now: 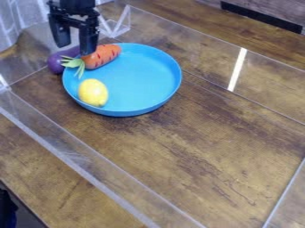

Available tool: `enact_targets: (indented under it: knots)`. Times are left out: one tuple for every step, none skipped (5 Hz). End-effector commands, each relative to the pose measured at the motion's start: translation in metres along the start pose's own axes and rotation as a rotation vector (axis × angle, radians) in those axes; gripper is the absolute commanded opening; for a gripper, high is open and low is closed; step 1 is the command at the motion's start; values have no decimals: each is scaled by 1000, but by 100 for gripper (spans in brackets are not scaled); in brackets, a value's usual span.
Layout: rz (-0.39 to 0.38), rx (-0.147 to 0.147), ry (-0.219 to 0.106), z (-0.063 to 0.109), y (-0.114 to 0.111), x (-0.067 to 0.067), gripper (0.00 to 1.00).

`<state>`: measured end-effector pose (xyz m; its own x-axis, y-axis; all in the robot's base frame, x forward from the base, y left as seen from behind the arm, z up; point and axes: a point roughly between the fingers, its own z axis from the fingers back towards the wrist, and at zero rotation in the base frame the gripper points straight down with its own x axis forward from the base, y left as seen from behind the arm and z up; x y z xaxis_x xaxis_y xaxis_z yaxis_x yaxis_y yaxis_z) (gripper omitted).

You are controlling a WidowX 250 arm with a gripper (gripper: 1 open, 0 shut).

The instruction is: Put the lemon on the blue tray

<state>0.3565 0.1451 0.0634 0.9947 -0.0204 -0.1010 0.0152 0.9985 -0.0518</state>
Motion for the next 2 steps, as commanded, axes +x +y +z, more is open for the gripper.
enact_targets:
  knots:
    - [-38,22,-63,27,-9,4,100]
    - [-39,22,-67,35,-9,1,100]
